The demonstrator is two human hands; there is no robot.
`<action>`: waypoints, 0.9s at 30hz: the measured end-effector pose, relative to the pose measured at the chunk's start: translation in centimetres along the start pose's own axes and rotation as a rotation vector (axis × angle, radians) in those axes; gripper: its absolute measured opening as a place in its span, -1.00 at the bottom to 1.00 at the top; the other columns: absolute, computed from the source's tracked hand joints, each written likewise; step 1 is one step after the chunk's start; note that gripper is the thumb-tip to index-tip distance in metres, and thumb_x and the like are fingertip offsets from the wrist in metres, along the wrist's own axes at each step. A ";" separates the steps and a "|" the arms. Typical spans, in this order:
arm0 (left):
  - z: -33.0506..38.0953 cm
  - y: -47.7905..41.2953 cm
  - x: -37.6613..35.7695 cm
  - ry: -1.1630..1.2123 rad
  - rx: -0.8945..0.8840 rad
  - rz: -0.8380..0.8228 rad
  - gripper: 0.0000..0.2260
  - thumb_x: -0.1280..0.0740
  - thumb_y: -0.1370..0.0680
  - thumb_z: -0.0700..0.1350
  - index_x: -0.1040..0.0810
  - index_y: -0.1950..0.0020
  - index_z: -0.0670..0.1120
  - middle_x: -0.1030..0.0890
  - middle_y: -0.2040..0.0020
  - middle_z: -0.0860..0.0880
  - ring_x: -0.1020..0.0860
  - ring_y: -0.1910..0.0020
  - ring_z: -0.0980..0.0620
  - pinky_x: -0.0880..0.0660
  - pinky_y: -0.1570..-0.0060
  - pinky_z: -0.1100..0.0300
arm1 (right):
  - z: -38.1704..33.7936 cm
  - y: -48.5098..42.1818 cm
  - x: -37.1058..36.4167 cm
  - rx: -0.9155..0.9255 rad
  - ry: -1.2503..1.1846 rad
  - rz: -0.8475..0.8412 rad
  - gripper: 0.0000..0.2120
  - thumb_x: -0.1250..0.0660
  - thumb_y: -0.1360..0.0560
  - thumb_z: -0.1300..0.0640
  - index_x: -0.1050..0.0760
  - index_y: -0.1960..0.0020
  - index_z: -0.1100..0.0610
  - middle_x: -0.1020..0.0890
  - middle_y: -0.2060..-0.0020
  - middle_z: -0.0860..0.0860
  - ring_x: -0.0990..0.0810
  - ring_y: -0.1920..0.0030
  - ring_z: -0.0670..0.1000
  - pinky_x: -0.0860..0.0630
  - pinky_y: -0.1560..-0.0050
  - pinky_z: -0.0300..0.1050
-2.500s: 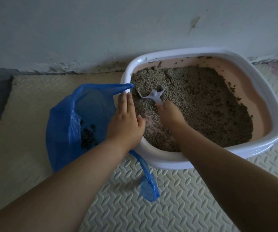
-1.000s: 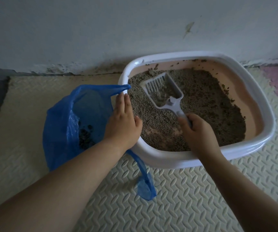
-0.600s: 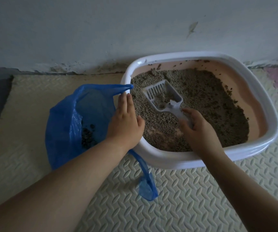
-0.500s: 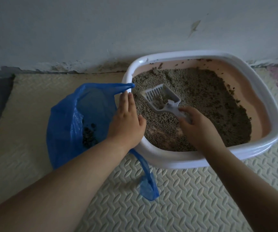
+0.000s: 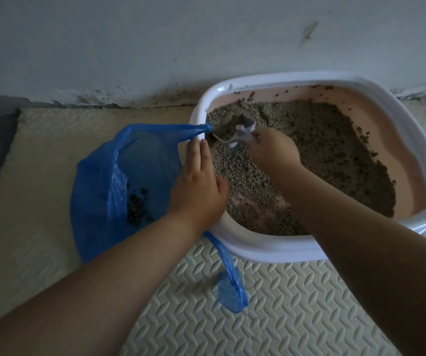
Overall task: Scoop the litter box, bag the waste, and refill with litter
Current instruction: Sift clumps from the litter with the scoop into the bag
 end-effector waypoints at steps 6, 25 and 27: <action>0.1 0.0 0.0 -0.026 0.001 0.001 -0.37 -0.09 -0.59 -0.07 0.14 -0.56 -0.20 0.19 -0.57 -0.10 0.08 -0.54 -0.02 -0.11 -0.44 0.11 | 1.7 1.3 -2.9 -0.030 -0.120 0.003 -0.80 -0.09 -0.64 0.07 -0.44 -0.07 0.15 -0.47 0.31 -0.02 -0.39 0.40 -0.03 -0.18 0.46 -0.17; 0.1 0.1 0.2 -0.033 0.001 -0.014 -0.38 -0.07 -0.60 -0.04 0.16 -0.56 -0.17 0.22 -0.56 -0.08 0.09 -0.54 -0.01 -0.11 -0.47 0.09 | 3.3 6.3 0.0 -0.036 -0.602 0.041 -0.73 -0.13 -0.63 -0.06 -0.52 -0.14 0.06 -0.46 0.36 -0.11 -0.34 0.42 -0.13 -0.27 0.32 -0.14; 0.0 0.1 0.2 -0.032 0.002 -0.016 -0.38 -0.07 -0.61 -0.02 0.16 -0.56 -0.16 0.22 -0.56 -0.08 0.09 -0.55 -0.01 -0.12 -0.47 0.08 | 4.2 7.4 1.1 -0.024 -0.578 0.079 -0.65 -0.14 -0.61 -0.12 -0.47 -0.30 0.01 -0.50 0.24 -0.16 -0.39 0.33 -0.20 -0.32 0.25 -0.16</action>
Point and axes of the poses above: each hand's wrist, its own y-axis away from the middle knuckle, its own x-axis out of the back of the hand, z = x × y, the point moved 2 cm from there along -y, towards the middle knuckle
